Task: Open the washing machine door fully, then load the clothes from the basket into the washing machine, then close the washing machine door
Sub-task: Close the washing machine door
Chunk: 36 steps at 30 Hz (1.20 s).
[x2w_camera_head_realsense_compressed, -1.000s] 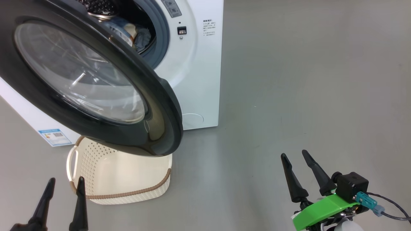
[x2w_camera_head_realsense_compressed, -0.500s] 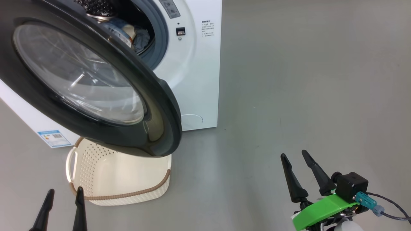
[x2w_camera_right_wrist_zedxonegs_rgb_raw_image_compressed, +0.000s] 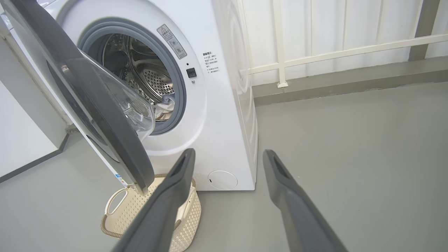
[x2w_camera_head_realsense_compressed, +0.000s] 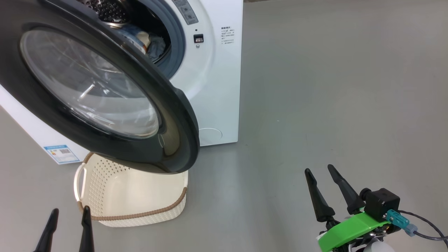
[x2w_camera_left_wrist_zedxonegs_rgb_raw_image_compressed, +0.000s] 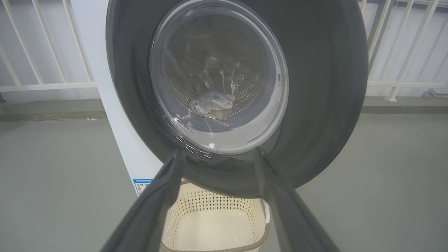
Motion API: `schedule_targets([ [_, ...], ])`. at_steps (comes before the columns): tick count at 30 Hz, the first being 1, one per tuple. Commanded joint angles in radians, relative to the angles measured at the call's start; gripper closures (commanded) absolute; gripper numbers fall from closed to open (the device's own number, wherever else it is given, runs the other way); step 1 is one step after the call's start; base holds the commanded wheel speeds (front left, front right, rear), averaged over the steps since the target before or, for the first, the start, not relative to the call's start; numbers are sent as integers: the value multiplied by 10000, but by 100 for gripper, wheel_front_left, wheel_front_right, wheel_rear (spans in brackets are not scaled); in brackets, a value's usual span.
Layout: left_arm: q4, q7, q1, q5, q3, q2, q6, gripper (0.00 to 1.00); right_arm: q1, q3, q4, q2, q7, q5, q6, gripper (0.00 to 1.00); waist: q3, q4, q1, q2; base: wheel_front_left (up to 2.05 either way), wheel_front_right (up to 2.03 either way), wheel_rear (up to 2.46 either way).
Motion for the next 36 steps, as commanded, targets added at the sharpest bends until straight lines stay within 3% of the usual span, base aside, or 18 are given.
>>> schedule_targets([
  [1, -260, -64, -64, -66, 326, 43, 56, 0, -52, 284, -232, -40, -120, -85, 16, 0, -5, 4, 0, 0, 0, 0, 0],
  [4, -235, -64, -27, -87, 275, 43, 75, 0, -34, 289, -235, -47, -120, -94, 16, 40, -24, 25, 0, 0, 0, 0, 0],
  [5, -228, -64, -24, -97, 254, 43, 75, 0, -28, 283, -231, -55, -120, -95, 16, 65, -30, 37, 0, 0, 0, 0, 0],
  [6, -220, -64, -18, -107, 239, 43, 75, 0, -25, 282, -226, -60, -120, -93, 16, 100, -37, 46, 0, 0, 0, 0, 0],
  [15, -175, -64, 13, -183, 199, 42, 129, 0, -47, 308, -366, -61, -120, 16, 16, 100, -66, 92, 0, 0, 0, 0, 0],
  [24, -180, -64, -12, -256, 236, 42, 190, 0, -740, 843, -2878, -14, -120, 692, 16, 100, -44, 145, 0, 0, 0, 0, 0],
  [28, -235, -64, -77, -244, 246, 42, 335, 0, -1355, 1858, -4454, -208, -120, 1073, 16, 100, 19, 287, 0, 0, 0, 0, 0],
  [30, -235, -64, -77, -244, 246, 42, 335, 0, -1355, 1858, -4454, -208, -120, 1073, 16, 100, 19, 287, 0, 0, 0, 0, 0],
  [33, -269, -65, -184, -232, 139, 42, 393, 0, -2057, 3451, -5275, -410, -120, 1403, 16, 100, 110, 601, 0, 0, 0, 0, 0],
  [36, -256, -65, -216, -271, 94, 41, 354, 0, -2324, 4152, -5280, -492, -120, 1516, 16, 100, 155, 748, 0, 0, 0, 0, 0],
])
